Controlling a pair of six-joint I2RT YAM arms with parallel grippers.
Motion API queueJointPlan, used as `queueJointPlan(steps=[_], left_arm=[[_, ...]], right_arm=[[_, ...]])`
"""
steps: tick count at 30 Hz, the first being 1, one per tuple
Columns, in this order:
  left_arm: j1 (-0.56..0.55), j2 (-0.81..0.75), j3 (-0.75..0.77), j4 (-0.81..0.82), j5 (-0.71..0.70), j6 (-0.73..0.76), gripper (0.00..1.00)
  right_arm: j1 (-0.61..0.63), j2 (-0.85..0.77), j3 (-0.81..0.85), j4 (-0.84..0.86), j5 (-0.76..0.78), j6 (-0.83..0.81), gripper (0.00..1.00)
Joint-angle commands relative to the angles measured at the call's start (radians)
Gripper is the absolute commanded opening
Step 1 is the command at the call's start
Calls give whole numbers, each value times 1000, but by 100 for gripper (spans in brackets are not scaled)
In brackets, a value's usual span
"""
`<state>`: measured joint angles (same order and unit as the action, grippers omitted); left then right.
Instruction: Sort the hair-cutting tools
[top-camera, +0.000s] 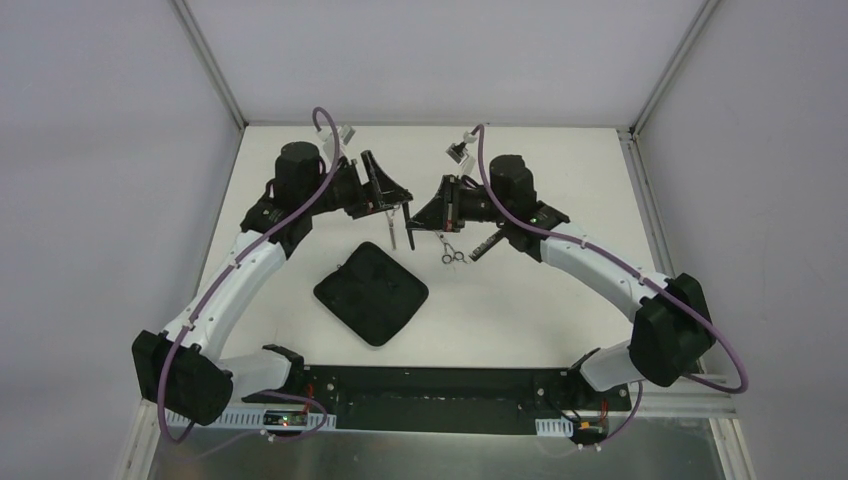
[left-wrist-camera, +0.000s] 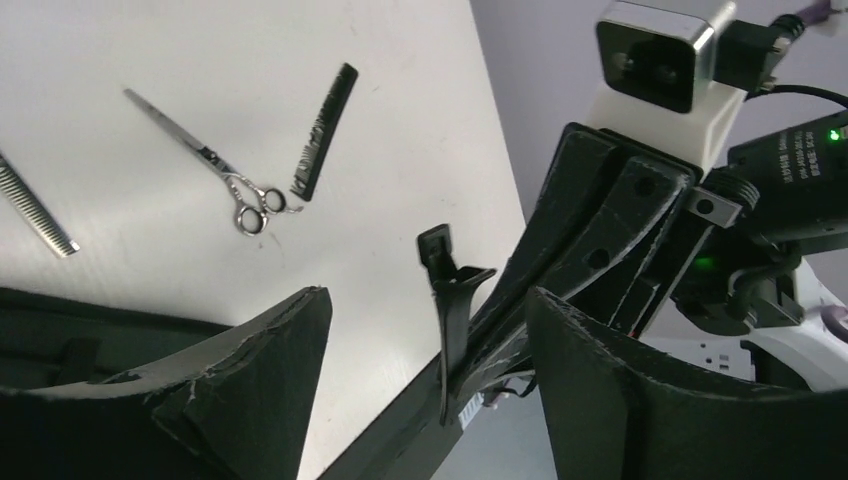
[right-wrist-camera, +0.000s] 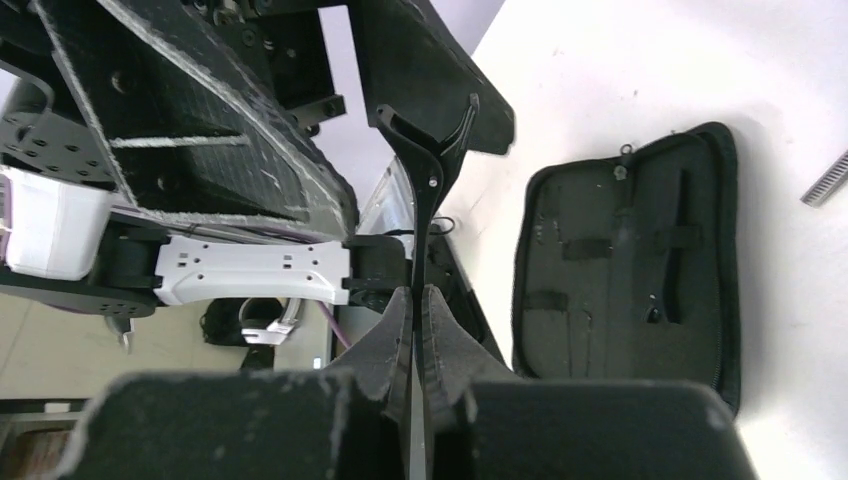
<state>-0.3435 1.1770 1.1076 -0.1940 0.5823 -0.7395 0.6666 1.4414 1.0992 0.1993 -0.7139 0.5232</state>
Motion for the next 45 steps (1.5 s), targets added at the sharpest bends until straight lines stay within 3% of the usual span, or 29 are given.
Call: queueJointPlan(steps=[1, 6, 8, 11, 16, 22, 28, 35, 36, 39, 40, 42, 45], left_arm=[[-28, 22, -34, 189, 70, -111, 68], [-44, 37, -49, 258, 87, -144, 36], [-45, 29, -64, 282, 92, -158, 29], [-45, 16, -83, 315, 102, -182, 30], [-45, -4, -130, 394, 129, -245, 45], [-45, -38, -170, 456, 129, -299, 45], [-43, -77, -186, 486, 115, -328, 32], [-43, -105, -197, 482, 100, -336, 5], [-43, -105, -197, 477, 94, -336, 0], [-43, -116, -186, 410, 44, -305, 0], [-43, -125, -176, 359, -12, -281, 0], [-43, -139, -142, 196, -118, -235, 0], [-43, -132, -85, -3, -269, -215, 0]], right_arm=[[14, 14, 13, 134, -70, 92, 0], [17, 16, 8, 167, -80, 116, 0], [16, 17, 6, 180, -81, 126, 0], [16, 22, 4, 206, -85, 147, 0], [14, 32, -4, 281, -72, 203, 0], [6, 45, -18, 368, -56, 263, 0], [1, 58, -28, 380, -52, 278, 0], [-14, 57, -52, 390, -30, 290, 0], [-16, 55, -55, 390, -25, 290, 1], [-14, 46, -56, 367, -4, 275, 16], [-10, 40, -54, 339, 0, 269, 19], [8, 15, -50, 258, 75, 168, 38], [51, -23, -44, 140, 186, 75, 45]])
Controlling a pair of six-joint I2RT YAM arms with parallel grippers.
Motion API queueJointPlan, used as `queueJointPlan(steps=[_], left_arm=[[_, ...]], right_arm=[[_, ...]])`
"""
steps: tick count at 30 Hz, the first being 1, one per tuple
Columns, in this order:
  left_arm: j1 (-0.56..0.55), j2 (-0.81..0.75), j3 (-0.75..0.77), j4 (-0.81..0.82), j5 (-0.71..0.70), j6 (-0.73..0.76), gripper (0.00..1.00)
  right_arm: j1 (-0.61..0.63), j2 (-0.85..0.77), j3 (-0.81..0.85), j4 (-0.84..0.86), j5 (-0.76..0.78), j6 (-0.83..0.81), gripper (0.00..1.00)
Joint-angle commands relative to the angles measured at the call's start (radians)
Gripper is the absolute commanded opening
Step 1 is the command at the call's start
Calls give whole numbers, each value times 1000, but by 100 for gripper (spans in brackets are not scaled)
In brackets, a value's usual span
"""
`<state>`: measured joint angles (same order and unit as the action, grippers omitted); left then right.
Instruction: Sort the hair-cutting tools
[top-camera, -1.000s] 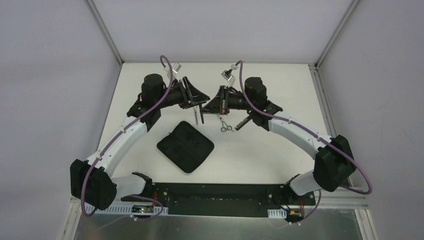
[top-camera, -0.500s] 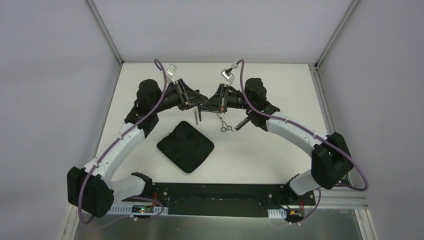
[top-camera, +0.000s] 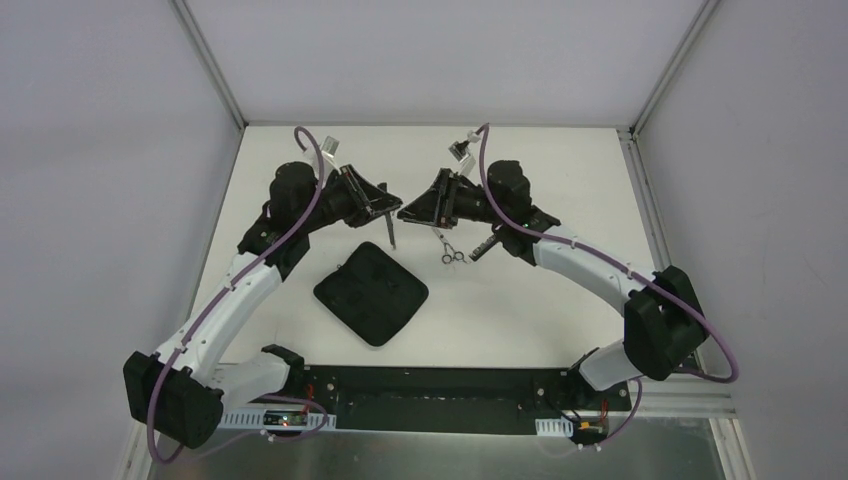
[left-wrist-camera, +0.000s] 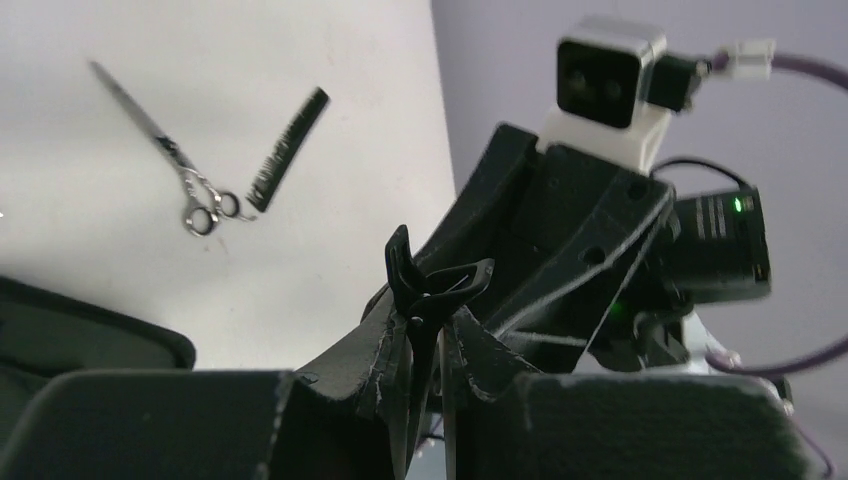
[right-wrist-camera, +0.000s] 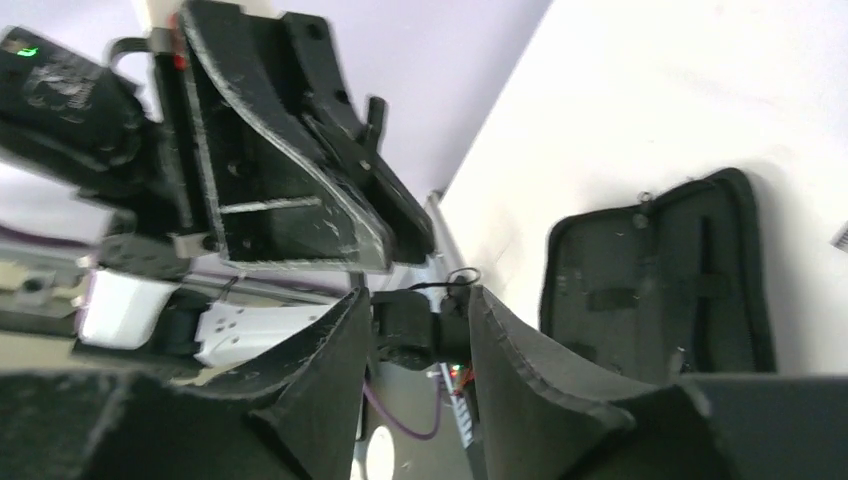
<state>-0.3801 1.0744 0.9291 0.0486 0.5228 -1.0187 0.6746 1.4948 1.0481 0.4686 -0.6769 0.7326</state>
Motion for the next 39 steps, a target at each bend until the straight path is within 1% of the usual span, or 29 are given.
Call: queueJointPlan(steps=[1, 2, 3, 7, 9, 14, 22, 25, 27, 29, 31, 35, 36, 37, 39], left_arm=[[-8, -22, 106, -284, -237, 57, 0], [-8, -12, 115, -304, -247, 53, 0], [-11, -1, 125, -323, -259, 45, 0], [-29, 27, 153, -394, -344, 18, 0], [-29, 36, 155, -413, -380, -7, 0], [-30, 64, 178, -447, -417, -36, 0], [-31, 94, 197, -447, -413, -53, 0], [-30, 99, 197, -447, -412, -60, 0], [-31, 103, 197, -446, -407, -63, 0], [-31, 107, 198, -446, -404, -64, 0], [-30, 108, 198, -446, -399, -63, 0], [-29, 116, 209, -446, -391, -16, 0], [-26, 119, 215, -445, -380, 6, 3], [-22, 124, 222, -446, -365, 29, 11], [-7, 129, 231, -446, -332, 85, 26]], right_arm=[[60, -89, 9, -171, 198, -134, 45], [81, -101, 15, -212, 251, -269, 48], [97, -110, 21, -248, 298, -312, 48], [185, -119, 65, -353, 459, -428, 49], [249, -123, 69, -363, 544, -479, 49], [383, -122, 69, -363, 777, -627, 49], [439, -56, 119, -353, 909, -652, 48], [443, -18, 138, -328, 923, -663, 46], [442, 6, 159, -325, 907, -666, 44], [443, 28, 178, -325, 898, -656, 41], [443, 42, 186, -322, 899, -646, 35], [422, 41, 189, -325, 871, -623, 10], [408, 34, 184, -329, 855, -605, 4], [390, 23, 176, -333, 838, -583, 0], [347, -7, 150, -334, 790, -540, 0]])
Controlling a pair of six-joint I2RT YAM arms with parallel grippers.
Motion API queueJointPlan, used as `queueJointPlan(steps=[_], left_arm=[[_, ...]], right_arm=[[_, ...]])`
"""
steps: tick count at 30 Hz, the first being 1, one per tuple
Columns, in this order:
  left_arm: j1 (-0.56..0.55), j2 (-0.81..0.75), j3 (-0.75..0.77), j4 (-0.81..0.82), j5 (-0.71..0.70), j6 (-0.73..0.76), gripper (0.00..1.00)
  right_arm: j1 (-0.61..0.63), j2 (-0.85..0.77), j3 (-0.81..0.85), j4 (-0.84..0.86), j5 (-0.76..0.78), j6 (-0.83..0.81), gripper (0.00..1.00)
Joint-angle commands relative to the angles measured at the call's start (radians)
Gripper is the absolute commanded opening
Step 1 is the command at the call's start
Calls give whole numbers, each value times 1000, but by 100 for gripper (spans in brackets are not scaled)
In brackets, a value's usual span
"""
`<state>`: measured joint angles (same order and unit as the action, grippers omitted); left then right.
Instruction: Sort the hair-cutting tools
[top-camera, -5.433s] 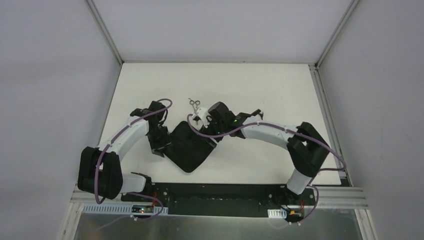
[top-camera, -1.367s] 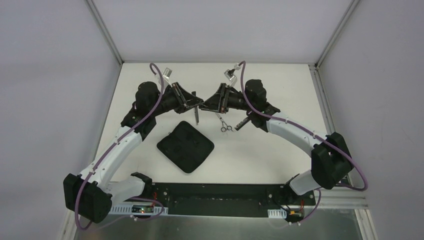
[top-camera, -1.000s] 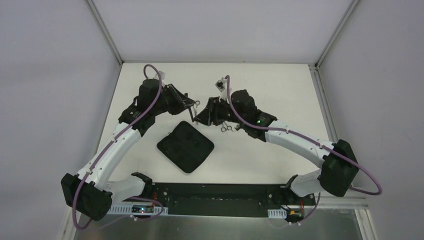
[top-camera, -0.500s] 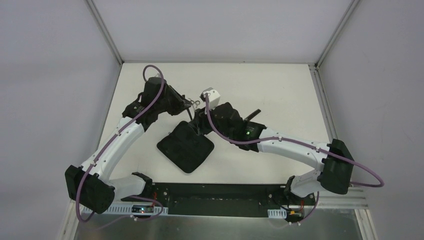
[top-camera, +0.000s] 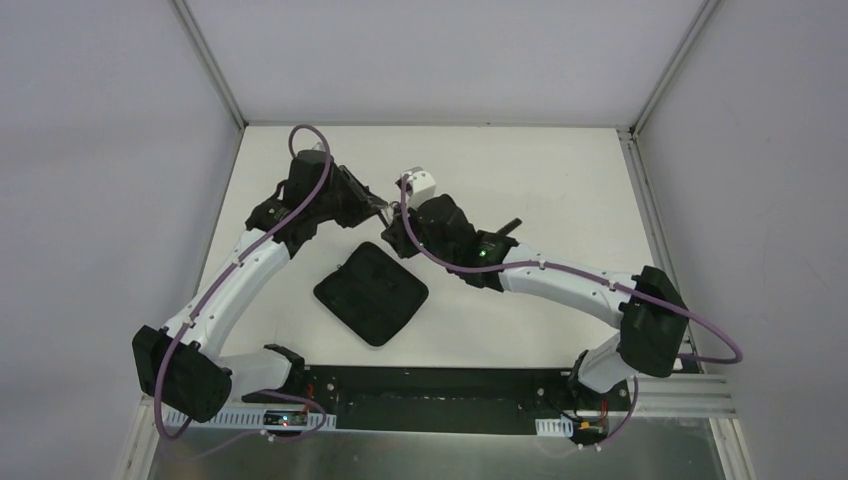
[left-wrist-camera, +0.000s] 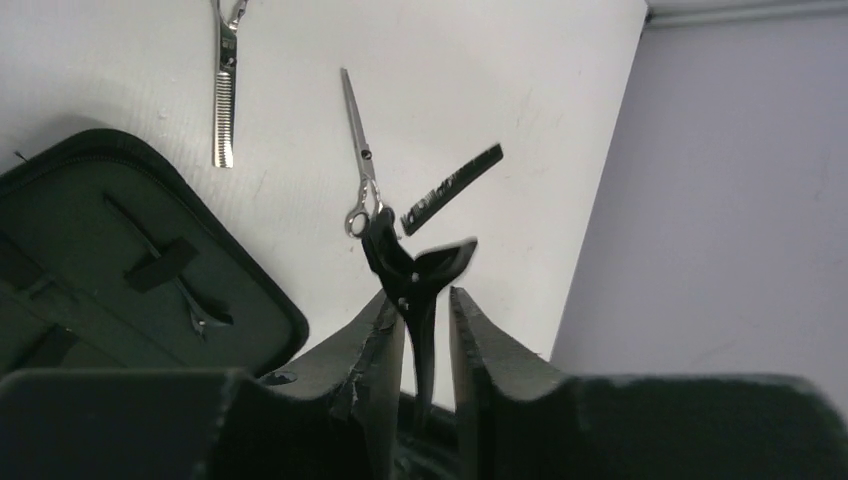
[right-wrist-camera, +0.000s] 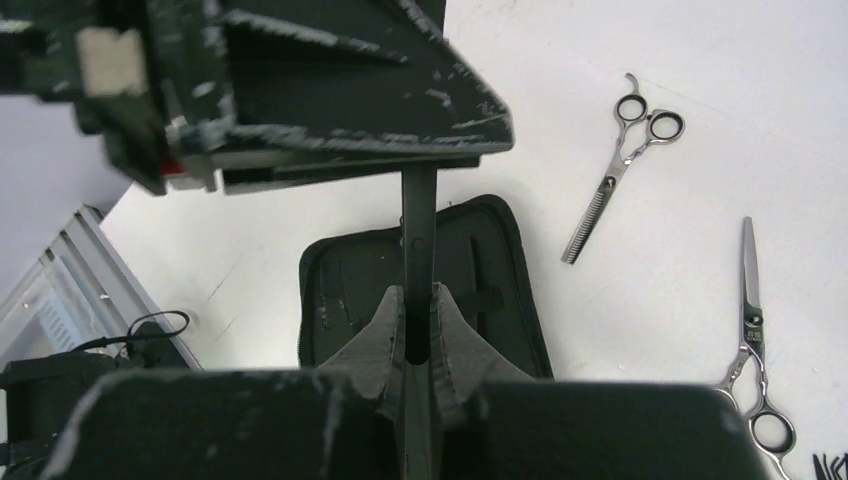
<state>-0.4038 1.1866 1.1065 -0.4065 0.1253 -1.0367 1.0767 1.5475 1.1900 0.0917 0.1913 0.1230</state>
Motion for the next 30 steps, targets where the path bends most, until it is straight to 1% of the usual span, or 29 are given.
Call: queueJointPlan(steps=[1, 3, 5, 7, 8, 12, 14, 16, 18, 21, 27, 28, 30], left_arm=[[27, 17, 53, 9, 83, 119, 33], [52, 14, 53, 9, 121, 151, 48], [82, 2, 56, 9, 160, 185, 61], [112, -10, 67, 11, 208, 231, 68], [122, -12, 76, 13, 238, 269, 70], [135, -24, 113, 15, 347, 473, 71], [136, -32, 112, 16, 378, 562, 71], [135, -39, 107, 18, 400, 618, 71], [135, -42, 108, 23, 444, 658, 71], [134, -56, 95, 50, 521, 763, 70], [130, -111, 52, 61, 535, 1021, 72], [128, -124, 46, 61, 547, 1086, 72], [123, -156, 21, 62, 616, 1233, 67]], right_arm=[[-74, -76, -5, 43, -103, 90, 0], [-117, -108, -27, 43, -171, 116, 0], [-169, -149, -55, 44, -275, 154, 0], [-241, -185, -88, 52, -367, 200, 0], [-274, -200, -104, 62, -424, 229, 0], [-391, -248, -166, 129, -624, 352, 0], [-426, -267, -186, 162, -682, 397, 0], [-449, -279, -194, 191, -736, 423, 0], [-457, -285, -190, 194, -786, 427, 0], [-462, -282, -177, 194, -848, 426, 0], [-462, -268, -158, 165, -932, 403, 0], [-460, -267, -153, 152, -943, 394, 0], [-460, -267, -145, 128, -964, 374, 0]])
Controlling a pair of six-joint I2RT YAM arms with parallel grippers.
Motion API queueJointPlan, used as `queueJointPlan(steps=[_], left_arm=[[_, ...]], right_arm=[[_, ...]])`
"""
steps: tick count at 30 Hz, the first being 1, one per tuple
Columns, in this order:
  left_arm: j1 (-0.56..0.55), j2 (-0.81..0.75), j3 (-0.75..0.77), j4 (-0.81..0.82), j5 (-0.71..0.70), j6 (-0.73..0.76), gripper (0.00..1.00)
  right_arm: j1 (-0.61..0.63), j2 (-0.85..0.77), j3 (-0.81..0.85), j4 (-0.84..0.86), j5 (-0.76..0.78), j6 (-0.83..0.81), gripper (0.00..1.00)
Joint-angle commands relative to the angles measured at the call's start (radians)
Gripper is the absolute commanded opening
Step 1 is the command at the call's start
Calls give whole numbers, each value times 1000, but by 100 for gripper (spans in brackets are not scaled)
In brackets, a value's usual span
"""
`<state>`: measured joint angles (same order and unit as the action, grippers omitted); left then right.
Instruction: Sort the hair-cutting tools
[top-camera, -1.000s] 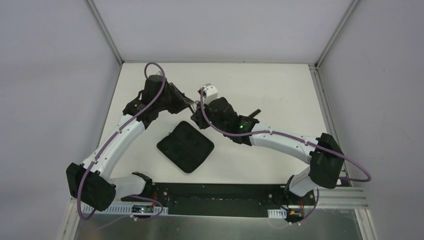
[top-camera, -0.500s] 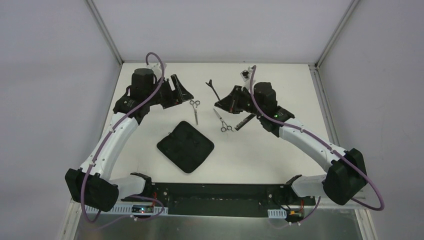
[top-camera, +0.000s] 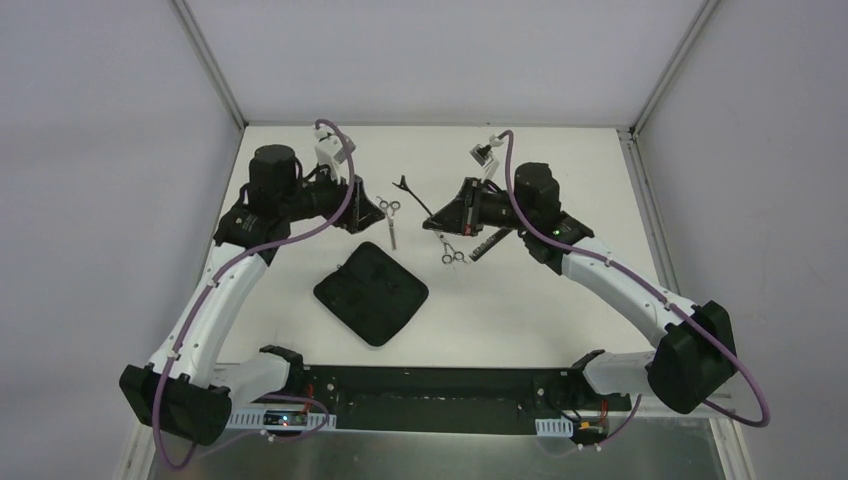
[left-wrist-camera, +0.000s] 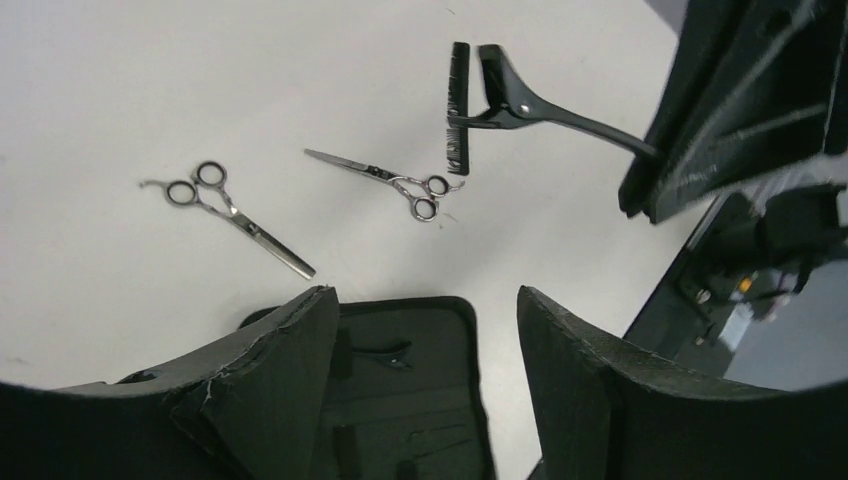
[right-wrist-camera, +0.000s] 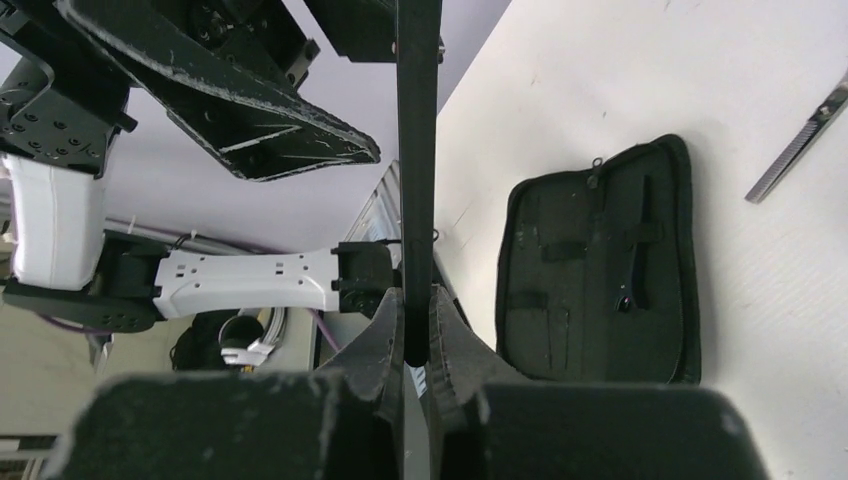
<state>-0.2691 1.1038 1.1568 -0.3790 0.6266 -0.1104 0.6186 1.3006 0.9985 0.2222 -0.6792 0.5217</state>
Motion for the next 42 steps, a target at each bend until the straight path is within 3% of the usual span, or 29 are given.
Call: queueJointPlan(steps=[1, 7, 15, 24, 38, 42], left_arm=[[-16, -88, -43, 35, 141, 376, 66], [-36, -134, -77, 35, 242, 592, 61], [-50, -121, -57, 35, 268, 658, 55], [-51, -134, -80, 35, 300, 722, 36], [-51, -166, -88, 36, 188, 823, 36], [-51, -164, -83, 35, 212, 830, 36]], right_arm=[[-2, -20, 50, -11, -106, -33, 0], [9, -28, 63, -42, -169, -78, 0], [59, -12, 92, -103, -204, -146, 0], [67, -8, 106, -130, -206, -171, 0], [69, 25, 133, -162, -221, -182, 0], [69, 29, 134, -164, -215, -183, 0]])
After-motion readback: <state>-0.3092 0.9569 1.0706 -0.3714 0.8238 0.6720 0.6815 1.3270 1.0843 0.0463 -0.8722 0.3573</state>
